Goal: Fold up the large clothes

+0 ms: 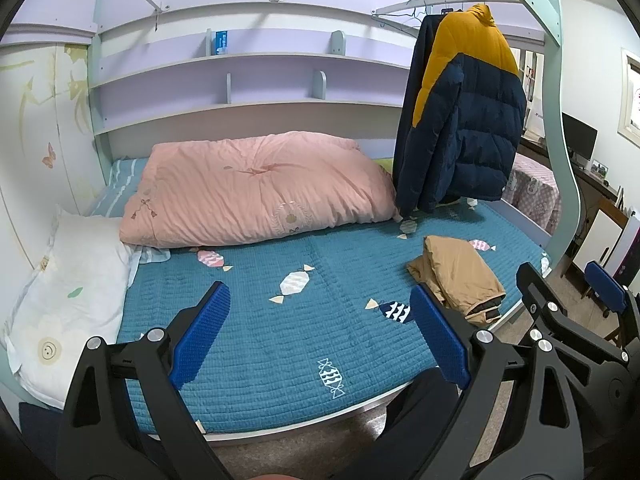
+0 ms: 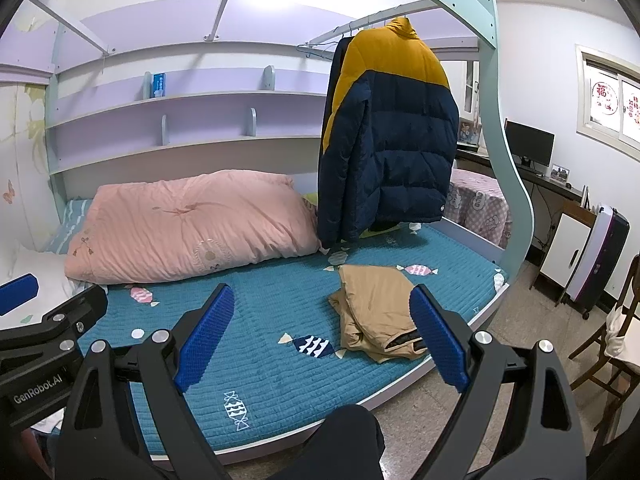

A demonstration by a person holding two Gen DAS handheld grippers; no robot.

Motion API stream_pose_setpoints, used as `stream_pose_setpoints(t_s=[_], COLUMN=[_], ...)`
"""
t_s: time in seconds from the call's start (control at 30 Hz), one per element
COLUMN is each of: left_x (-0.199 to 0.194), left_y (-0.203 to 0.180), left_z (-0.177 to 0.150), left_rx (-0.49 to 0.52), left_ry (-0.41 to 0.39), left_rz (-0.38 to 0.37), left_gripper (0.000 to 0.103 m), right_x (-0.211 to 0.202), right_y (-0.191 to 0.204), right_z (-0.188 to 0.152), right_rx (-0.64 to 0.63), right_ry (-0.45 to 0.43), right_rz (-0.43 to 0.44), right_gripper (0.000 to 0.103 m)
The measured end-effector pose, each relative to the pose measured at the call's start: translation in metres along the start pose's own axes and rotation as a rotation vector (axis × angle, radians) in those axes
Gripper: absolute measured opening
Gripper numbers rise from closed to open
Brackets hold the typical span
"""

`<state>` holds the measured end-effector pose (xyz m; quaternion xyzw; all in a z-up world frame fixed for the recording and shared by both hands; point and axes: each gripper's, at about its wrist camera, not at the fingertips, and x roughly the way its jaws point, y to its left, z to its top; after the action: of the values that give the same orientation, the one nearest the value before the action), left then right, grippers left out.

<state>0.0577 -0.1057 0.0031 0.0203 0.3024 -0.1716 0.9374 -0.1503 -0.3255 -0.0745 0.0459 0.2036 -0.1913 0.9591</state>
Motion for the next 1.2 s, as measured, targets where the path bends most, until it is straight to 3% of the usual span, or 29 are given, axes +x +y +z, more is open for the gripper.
stream_pose_setpoints(t_s=[1.2], left_x=[-0.001], left_y=[-0.012], left_z=[0.0], left_rx=[-0.003], left_ry=[0.01], left_rz=[0.003], left_gripper=[0.092], right_x=[0.004], right_y=[-0.002], right_z=[-0.009], right_rx=[0.01], right_ry=[0.023], right_rz=[-0.004], right_gripper=[0.086])
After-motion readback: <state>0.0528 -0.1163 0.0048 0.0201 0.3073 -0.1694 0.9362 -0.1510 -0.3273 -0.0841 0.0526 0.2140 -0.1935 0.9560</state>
